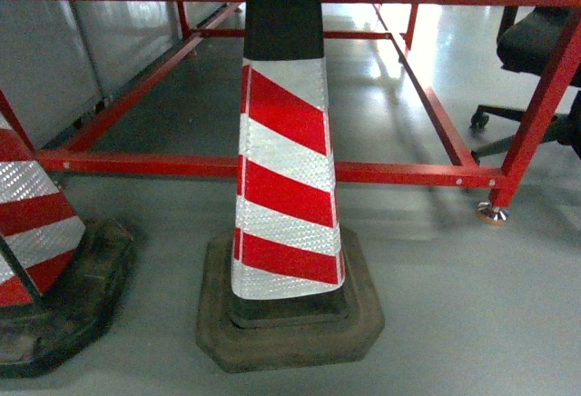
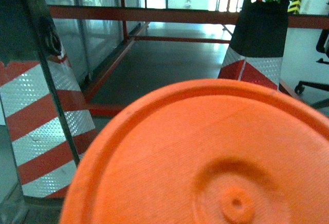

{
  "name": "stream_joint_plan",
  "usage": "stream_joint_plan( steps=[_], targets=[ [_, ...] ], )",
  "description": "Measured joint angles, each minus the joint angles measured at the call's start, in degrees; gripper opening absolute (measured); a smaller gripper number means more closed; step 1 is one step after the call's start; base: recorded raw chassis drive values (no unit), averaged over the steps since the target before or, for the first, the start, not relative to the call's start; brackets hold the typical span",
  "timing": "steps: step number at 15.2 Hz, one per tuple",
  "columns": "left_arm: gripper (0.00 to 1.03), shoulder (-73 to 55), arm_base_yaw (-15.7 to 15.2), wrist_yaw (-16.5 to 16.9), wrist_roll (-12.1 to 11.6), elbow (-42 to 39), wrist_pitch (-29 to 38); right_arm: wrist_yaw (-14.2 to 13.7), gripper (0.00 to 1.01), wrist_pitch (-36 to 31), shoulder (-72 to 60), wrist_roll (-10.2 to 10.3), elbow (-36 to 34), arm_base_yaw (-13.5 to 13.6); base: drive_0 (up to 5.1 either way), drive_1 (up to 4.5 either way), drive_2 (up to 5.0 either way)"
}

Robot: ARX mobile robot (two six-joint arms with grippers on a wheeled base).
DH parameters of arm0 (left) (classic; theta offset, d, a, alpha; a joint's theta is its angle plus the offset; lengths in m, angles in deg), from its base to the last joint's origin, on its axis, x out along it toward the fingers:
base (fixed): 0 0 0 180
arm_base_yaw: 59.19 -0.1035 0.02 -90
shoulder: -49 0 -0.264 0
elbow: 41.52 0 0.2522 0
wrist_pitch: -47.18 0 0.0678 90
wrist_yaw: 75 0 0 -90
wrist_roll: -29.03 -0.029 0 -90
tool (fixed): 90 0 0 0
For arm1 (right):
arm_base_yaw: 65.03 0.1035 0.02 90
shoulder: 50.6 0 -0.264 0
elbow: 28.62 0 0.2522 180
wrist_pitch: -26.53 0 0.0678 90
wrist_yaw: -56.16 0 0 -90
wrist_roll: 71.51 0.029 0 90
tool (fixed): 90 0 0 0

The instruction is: Pick capacitor and pack into box

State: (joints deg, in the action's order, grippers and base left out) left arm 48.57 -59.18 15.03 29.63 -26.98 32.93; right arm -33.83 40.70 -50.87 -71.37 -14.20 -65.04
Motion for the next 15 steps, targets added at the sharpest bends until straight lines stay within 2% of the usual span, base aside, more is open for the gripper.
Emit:
stream_joint_plan(
  steps=[15],
  targets=[
    [0.43, 0.0, 0.0, -0.1, -0.6, 0.0, 0.1, 0.0, 0.98, -0.2, 0.0, 0.0, 0.0, 0.0, 0.0, 0.0, 0.0]
  ],
)
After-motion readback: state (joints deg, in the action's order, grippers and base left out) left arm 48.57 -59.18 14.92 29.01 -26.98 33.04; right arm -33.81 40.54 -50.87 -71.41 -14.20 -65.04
